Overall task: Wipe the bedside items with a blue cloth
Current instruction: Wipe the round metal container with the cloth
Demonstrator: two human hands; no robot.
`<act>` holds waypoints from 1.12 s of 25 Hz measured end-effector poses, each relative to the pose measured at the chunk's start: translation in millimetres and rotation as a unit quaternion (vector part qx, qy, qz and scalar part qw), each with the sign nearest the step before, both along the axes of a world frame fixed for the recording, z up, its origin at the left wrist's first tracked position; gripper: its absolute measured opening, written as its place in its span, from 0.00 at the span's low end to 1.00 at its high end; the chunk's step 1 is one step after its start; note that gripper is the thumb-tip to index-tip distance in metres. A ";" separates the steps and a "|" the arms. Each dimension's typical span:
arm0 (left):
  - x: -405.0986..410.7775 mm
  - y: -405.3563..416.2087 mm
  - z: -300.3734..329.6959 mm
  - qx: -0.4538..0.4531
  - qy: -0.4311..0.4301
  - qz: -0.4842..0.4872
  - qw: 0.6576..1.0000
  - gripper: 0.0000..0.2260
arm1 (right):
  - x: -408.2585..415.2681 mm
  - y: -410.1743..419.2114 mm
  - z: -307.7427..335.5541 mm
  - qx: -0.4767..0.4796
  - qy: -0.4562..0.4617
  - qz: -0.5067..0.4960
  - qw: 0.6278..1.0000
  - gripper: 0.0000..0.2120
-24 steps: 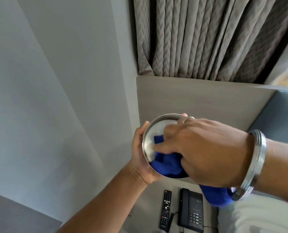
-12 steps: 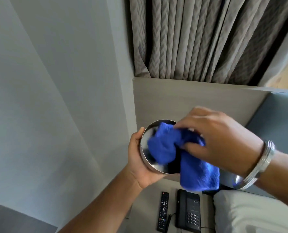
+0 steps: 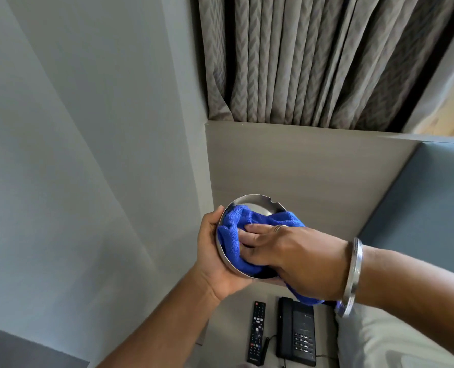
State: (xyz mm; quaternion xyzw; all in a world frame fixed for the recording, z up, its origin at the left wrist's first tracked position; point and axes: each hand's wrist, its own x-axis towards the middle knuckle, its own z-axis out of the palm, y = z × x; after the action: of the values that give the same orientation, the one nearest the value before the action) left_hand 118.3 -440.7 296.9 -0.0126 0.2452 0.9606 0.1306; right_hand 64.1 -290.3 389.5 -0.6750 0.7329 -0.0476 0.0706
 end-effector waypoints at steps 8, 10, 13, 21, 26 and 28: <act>-21.1 -3.4 15.5 -0.012 0.045 0.069 0.997 0.28 | -2.0 -17.0 23.9 -0.015 0.141 -0.240 0.960 0.17; -24.7 0.4 12.6 -0.028 0.068 0.086 0.994 0.28 | -7.6 -8.0 38.4 0.022 0.093 -0.260 0.961 0.07; -25.3 1.3 8.8 -0.058 0.087 0.098 0.990 0.35 | -3.1 3.7 39.8 0.037 -0.002 -0.209 0.977 0.08; -27.7 -2.9 13.0 -0.038 0.177 0.049 0.982 0.31 | 13.5 -16.3 26.5 -0.047 -0.177 -0.159 0.970 0.07; -26.8 -20.6 25.0 -0.019 0.183 0.089 0.979 0.28 | -1.3 -3.8 49.7 -0.135 -0.429 -0.235 0.862 0.13; -26.7 -39.4 16.8 -0.036 0.132 0.124 0.983 0.33 | -11.9 9.7 61.7 -0.208 -0.312 -0.291 0.880 0.12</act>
State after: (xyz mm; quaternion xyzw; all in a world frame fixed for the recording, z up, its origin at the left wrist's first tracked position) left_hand 91.6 -480.1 313.7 0.0795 0.2916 0.9530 -0.0235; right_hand 52.2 -280.5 451.3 -0.3809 0.8095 -0.4255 0.1366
